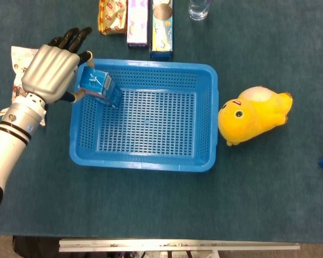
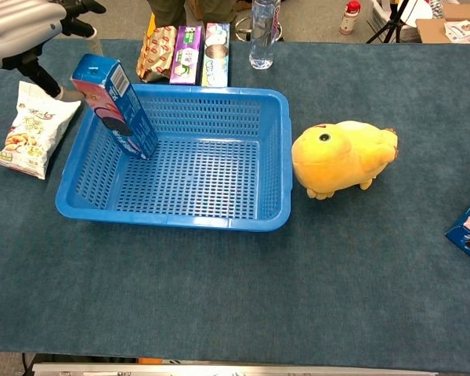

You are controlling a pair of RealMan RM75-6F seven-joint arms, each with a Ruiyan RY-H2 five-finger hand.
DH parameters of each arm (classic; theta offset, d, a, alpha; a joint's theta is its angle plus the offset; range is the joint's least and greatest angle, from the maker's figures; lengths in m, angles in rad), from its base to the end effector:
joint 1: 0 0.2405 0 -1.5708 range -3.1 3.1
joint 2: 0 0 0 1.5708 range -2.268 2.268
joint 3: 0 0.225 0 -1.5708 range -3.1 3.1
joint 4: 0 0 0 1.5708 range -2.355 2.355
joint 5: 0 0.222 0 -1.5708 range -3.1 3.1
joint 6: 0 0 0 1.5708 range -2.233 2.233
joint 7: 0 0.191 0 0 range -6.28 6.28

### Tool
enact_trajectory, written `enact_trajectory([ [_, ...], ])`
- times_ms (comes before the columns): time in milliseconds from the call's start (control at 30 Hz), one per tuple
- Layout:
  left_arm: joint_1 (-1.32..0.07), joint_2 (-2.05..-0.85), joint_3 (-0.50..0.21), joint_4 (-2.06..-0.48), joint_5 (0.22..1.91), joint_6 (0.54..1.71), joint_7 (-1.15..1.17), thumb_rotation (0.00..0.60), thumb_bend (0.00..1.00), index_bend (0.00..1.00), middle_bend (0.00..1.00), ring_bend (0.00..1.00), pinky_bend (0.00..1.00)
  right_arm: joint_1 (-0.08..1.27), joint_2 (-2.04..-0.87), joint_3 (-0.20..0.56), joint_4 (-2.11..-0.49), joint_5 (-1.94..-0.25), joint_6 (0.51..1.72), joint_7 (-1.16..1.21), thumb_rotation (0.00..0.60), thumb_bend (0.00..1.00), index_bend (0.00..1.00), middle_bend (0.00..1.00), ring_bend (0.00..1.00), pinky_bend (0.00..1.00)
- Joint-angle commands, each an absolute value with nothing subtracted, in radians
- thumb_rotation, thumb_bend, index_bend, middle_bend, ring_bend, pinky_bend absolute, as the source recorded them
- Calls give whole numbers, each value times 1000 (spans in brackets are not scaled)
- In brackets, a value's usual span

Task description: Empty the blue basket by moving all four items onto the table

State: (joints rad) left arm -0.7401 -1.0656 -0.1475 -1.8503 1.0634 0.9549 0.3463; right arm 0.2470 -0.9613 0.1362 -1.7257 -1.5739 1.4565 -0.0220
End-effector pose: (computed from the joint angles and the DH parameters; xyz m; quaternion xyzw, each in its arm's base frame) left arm -0.1217 0.3614 0.0632 -0.7541 -0.3455 -0.3372 0.4452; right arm -0.2127 -0.2812 0.1730 0.6467 -0.2792 0.4491 0.5497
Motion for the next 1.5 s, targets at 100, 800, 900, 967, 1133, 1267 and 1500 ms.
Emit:
enact_trajectory([
  [100, -722, -1049, -144, -1882, 1091, 975, 322, 600, 203, 683, 0, 0, 213, 245, -961, 136, -1724, -1572, 1458, -20, 600, 0, 54, 196, 243, 385],
  [800, -570, -865, -123, -2177, 1281, 1245, 443, 600, 203, 717, 38, 0, 213, 238, -960, 138, -1727, -1576, 1472, -17, 600, 0, 54, 196, 243, 385],
  [900, -542, -845, -125, -2192, 1298, 1282, 439, 600, 203, 718, 41, 0, 213, 238, -960, 138, -1726, -1574, 1472, -17, 600, 0, 54, 196, 243, 385],
  [967, -521, -834, -127, -2194, 1314, 1317, 446, 600, 203, 720, 44, 0, 213, 237, -960, 138, -1726, -1574, 1472, -17, 600, 0, 54, 196, 243, 385],
  [1133, -472, -837, -132, -2171, 1331, 1401, 475, 600, 203, 723, 54, 0, 213, 237, -963, 136, -1726, -1574, 1470, -17, 600, 0, 54, 196, 243, 385],
  [1267, -441, -855, -134, -2123, 1315, 1440, 491, 600, 203, 725, 60, 0, 213, 237, -966, 135, -1726, -1574, 1469, -19, 600, 0, 54, 196, 243, 385],
  [1500, -410, -897, -145, -2019, 1247, 1456, 478, 600, 203, 725, 62, 0, 213, 237, -968, 134, -1729, -1570, 1465, -24, 600, 0, 54, 196, 243, 385],
])
